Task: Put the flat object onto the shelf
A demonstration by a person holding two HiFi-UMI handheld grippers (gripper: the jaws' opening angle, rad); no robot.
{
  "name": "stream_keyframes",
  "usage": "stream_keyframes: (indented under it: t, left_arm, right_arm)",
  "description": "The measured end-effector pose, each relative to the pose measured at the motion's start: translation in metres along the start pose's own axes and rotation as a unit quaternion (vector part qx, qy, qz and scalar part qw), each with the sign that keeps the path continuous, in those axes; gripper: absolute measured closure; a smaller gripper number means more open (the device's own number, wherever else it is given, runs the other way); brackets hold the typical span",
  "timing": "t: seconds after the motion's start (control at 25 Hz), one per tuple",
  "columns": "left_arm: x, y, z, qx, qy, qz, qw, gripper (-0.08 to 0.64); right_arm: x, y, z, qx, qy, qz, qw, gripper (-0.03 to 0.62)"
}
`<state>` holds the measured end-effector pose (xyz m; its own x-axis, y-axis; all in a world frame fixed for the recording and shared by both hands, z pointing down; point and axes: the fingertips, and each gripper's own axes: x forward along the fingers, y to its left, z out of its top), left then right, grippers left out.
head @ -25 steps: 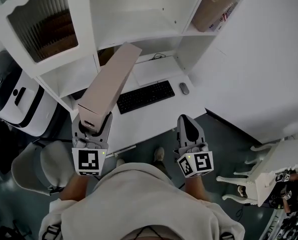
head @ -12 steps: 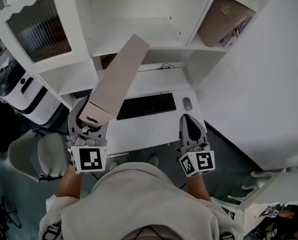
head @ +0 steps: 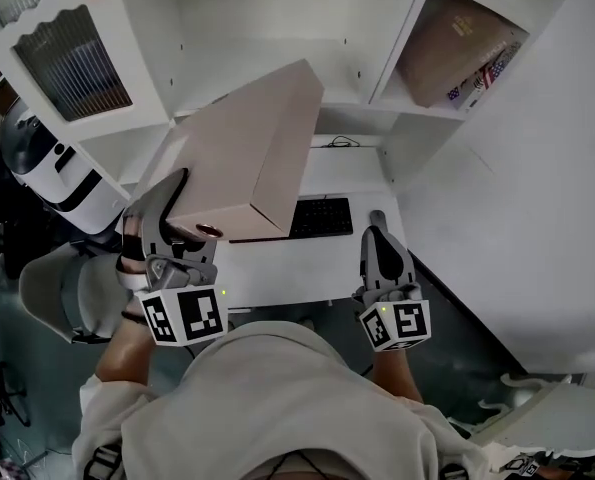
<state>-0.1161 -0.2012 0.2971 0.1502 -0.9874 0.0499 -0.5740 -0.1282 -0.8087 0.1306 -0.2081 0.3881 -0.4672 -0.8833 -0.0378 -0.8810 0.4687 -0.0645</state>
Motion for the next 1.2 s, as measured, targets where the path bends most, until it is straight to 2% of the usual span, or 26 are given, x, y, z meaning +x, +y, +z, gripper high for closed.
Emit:
stream_keyframes:
  t: [0.28,0.44,0.72,0.96,1.2]
  left_arm:
    - [0.015,-0.014,0.029,0.087,0.049,-0.006,0.9950,0.301]
    - [0.025,-0.020,0.043,0.119,0.069,-0.006,0.9905,0.301]
    - [0.053,-0.031,0.056,0.196,0.099,0.008,0.9757,0.301]
    - [0.079,-0.040,0.060,0.245,0.117,0.015,0.9622,0.301]
    - [0.101,-0.048,0.057,0.264,0.132,0.005,0.9553,0.301]
  right_arm:
    - [0.003,-0.030,-0.002,0.012,-0.006,0.015,1.000,0.589]
    - [0.001,-0.049,-0.005,0.022,-0.006,0.018,1.000,0.589]
    - [-0.008,-0.077,-0.009,0.030,-0.005,0.018,0.999,0.589]
    - [-0.016,-0.098,-0.014,0.039,-0.004,0.012,0.999,0.589]
    - [-0.024,-0.120,-0.015,0.044,-0.004,-0.004,0.999,0.589]
